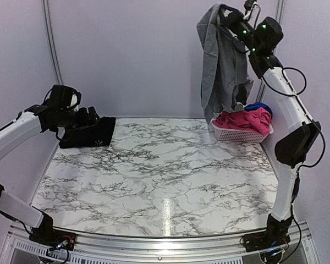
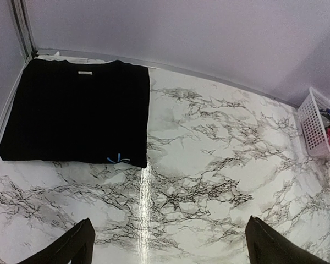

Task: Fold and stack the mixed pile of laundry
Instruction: Place the crumpled shirt at the center of the board.

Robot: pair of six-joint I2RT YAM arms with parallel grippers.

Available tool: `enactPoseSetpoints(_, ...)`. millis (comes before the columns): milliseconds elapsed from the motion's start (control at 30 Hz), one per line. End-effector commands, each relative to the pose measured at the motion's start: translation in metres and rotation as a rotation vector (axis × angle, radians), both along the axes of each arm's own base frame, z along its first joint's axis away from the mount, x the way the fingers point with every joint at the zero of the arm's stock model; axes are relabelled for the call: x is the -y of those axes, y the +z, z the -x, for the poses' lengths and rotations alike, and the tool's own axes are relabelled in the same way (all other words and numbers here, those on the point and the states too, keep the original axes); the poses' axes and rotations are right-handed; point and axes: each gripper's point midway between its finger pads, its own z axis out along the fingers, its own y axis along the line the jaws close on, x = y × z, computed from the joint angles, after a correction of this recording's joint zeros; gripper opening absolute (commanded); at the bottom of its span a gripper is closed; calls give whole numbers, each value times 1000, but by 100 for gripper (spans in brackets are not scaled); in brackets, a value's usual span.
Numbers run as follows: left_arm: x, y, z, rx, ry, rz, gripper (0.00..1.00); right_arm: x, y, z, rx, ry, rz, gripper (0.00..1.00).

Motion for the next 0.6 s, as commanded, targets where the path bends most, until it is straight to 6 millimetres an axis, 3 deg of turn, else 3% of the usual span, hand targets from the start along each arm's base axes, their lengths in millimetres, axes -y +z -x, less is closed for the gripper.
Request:
enactPoseSetpoints(0,-8,29,1,103,69,83,99,-48,61,113,163,266,-76,0)
enactPoseSetpoints(133,-9,33,8,113,60,121,99,-77,72,153,153,465,-165,0)
enactPoseSetpoints(233,-15,36,14,129,85,117,99,-79,79,172,151,558,-205,0)
enactPoseSetpoints(333,-22,40,20,145,103,115,99,-69,68,156,110,489,-150,0)
enactPoseSetpoints(400,-25,39,23,147,109,115,99,-52,41,126,10,438,-136,0)
enactPoseSetpoints(467,-22,36,27,140,88,122,99,-36,0,97,-100,398,-87,4)
enactPoseSetpoints(567,-12,31,36,120,15,130,99,-15,-90,74,-308,291,101,53)
